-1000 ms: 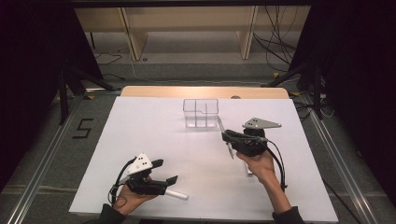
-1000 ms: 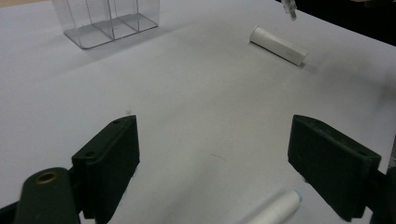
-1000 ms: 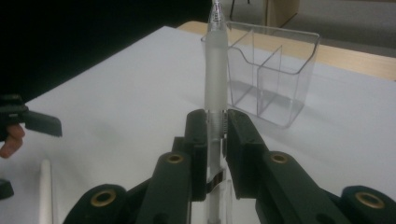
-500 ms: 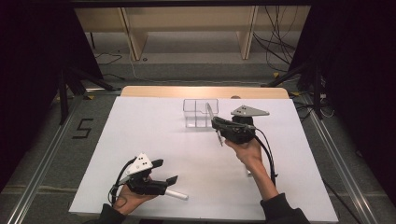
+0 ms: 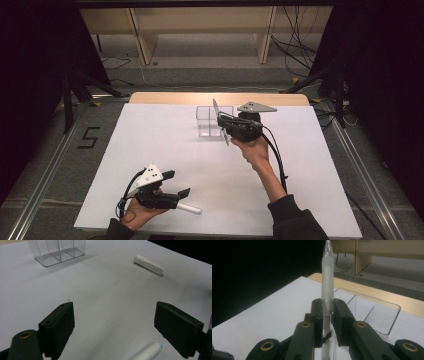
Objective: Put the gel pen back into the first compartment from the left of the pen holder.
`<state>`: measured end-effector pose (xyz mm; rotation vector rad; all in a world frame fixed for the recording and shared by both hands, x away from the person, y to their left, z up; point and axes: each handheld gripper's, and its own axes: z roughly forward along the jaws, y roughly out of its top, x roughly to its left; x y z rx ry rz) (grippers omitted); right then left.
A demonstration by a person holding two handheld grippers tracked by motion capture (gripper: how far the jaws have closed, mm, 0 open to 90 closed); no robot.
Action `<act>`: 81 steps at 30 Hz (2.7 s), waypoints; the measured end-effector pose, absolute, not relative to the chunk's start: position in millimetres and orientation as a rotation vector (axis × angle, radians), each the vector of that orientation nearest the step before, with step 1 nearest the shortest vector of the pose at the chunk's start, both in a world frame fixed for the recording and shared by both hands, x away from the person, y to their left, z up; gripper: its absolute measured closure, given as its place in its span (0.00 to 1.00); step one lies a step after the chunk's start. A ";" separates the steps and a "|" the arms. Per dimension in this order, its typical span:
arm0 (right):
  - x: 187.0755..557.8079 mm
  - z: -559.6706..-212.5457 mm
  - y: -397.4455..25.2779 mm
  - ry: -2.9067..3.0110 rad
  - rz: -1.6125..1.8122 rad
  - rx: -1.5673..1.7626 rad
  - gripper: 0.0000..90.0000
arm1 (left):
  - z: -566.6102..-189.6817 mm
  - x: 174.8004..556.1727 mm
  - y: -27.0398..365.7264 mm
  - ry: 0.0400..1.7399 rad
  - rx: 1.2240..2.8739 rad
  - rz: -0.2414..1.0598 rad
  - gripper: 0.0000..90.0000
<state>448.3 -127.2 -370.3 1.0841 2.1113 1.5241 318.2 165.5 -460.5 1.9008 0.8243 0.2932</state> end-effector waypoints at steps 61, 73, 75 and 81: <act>533.5 -361.0 -63.7 2.011 1.478 1.188 0.88 | -458.4 317.4 165.4 0.796 1.899 0.314 0.18; 544.4 -364.2 -57.5 2.005 1.450 1.210 0.88 | -458.9 316.9 163.9 0.792 1.905 0.311 0.18; 545.8 -364.9 -56.4 2.006 1.447 1.212 0.88 | -458.8 316.7 164.0 0.791 1.904 0.311 0.18; 550.7 -366.7 -54.0 2.006 1.424 1.225 0.88 | -458.9 316.6 163.5 0.791 1.902 0.309 0.18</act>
